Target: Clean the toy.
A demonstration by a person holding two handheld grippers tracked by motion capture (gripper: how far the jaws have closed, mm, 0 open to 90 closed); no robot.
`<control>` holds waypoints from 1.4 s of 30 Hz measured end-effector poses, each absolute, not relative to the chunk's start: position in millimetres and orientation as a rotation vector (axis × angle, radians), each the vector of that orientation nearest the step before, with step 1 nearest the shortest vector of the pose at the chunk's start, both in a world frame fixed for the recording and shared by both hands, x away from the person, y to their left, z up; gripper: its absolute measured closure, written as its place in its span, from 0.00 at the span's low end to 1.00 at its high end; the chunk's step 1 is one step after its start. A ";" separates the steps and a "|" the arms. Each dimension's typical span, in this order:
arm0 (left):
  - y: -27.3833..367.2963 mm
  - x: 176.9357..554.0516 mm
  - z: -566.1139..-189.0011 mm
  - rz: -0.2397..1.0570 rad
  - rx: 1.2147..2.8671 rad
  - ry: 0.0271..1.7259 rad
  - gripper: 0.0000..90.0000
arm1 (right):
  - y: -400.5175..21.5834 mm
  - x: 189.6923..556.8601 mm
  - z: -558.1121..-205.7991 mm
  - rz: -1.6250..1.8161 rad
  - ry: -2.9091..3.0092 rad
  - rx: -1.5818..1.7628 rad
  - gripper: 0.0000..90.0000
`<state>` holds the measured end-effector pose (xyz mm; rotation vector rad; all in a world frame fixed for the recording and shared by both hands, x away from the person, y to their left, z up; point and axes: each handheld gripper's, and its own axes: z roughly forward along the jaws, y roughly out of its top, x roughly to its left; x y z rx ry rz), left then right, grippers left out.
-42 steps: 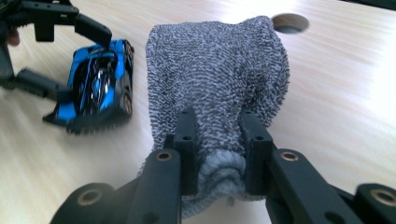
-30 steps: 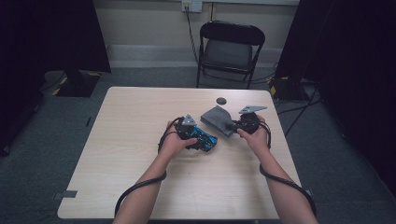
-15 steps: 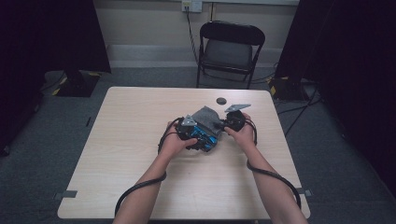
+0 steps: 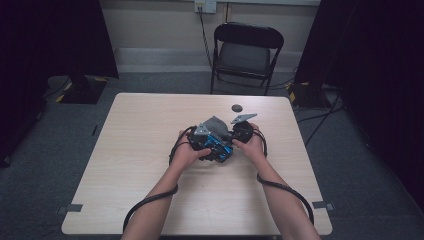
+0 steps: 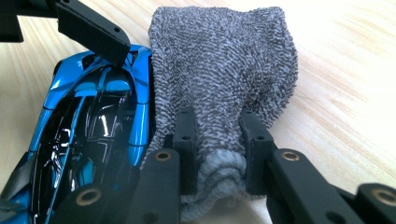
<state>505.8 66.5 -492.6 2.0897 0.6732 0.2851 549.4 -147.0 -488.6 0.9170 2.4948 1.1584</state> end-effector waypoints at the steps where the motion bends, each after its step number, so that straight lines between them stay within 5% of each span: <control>1: 66.4 505.8 -492.6 0.286 2.091 0.673 0.06 | -147.3 549.3 -488.7 1.156 2.496 0.917 0.80; 42: 67.2 506.7 -492.5 0.283 2.090 0.674 0.07 | -185.1 534.1 -489.7 1.199 2.557 0.862 0.80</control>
